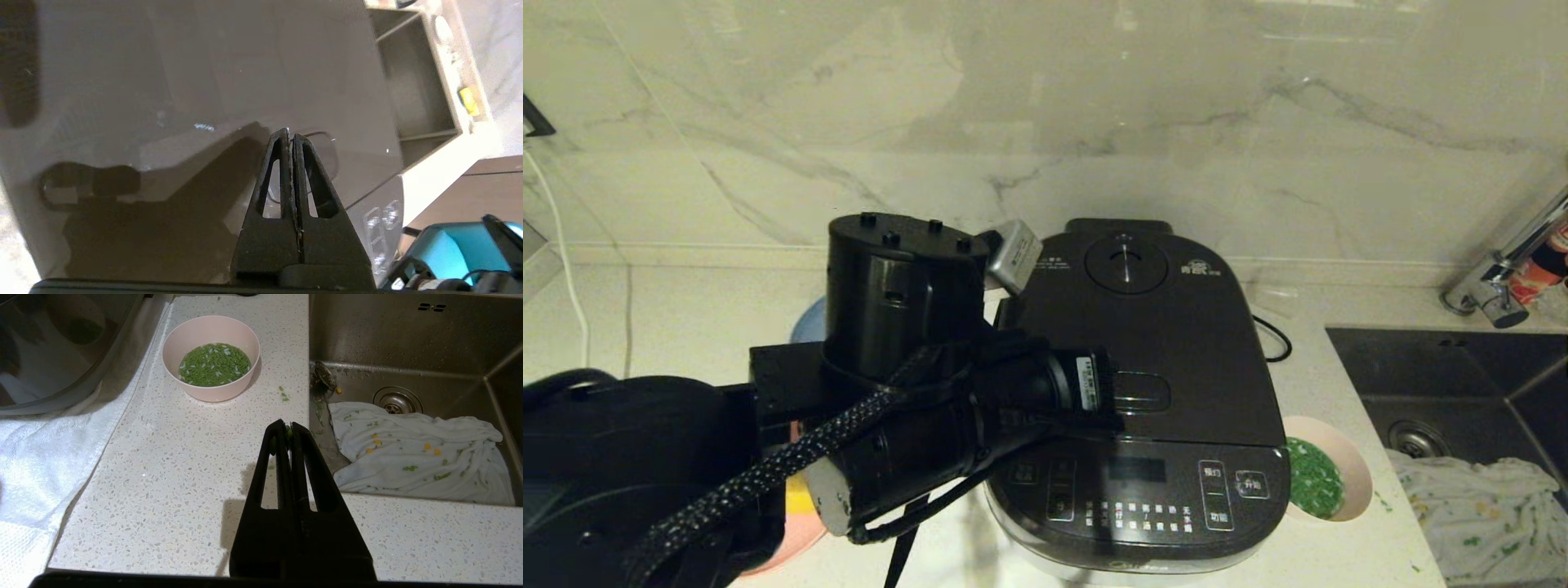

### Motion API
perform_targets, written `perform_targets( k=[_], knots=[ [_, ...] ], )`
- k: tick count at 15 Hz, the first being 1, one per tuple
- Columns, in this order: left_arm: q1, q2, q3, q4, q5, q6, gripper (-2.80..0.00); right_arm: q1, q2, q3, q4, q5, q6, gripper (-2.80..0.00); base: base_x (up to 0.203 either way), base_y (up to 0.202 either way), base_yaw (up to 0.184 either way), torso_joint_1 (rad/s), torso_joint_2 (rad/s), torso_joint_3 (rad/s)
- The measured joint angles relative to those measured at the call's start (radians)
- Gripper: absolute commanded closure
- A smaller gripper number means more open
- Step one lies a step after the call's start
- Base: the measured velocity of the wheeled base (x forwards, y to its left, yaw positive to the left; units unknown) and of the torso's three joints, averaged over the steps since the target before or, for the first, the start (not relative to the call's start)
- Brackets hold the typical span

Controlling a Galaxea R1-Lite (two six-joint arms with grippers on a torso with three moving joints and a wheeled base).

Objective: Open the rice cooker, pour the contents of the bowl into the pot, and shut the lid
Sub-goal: Open the rice cooker

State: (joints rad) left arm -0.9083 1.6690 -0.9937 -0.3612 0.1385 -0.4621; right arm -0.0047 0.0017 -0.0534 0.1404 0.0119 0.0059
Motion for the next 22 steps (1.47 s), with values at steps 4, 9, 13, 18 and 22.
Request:
perform_targets(
  k=[4,9,13,18,22],
  knots=[
    [0.0,0.026,0.003,-0.009,0.003,0.004,0.0,0.0,0.0,0.0,0.0,0.0,0.0,0.0,0.0,0.0,0.0,0.0,0.0,0.0],
    [0.003,0.043,-0.005,-0.013,0.011,0.008,0.0,0.0,0.0,0.0,0.0,0.0,0.0,0.0,0.0,0.0,0.0,0.0,0.0,0.0],
    [0.002,0.052,-0.001,-0.038,0.019,0.019,0.0,0.0,0.0,0.0,0.0,0.0,0.0,0.0,0.0,0.0,0.0,0.0,0.0,0.0],
    [0.0,0.074,0.008,-0.044,0.059,0.034,0.0,0.0,0.0,0.0,0.0,0.0,0.0,0.0,0.0,0.0,0.0,0.0,0.0,0.0],
    [0.0,0.075,0.015,-0.044,0.065,0.053,0.0,0.0,0.0,0.0,0.0,0.0,0.0,0.0,0.0,0.0,0.0,0.0,0.0,0.0]
  ],
)
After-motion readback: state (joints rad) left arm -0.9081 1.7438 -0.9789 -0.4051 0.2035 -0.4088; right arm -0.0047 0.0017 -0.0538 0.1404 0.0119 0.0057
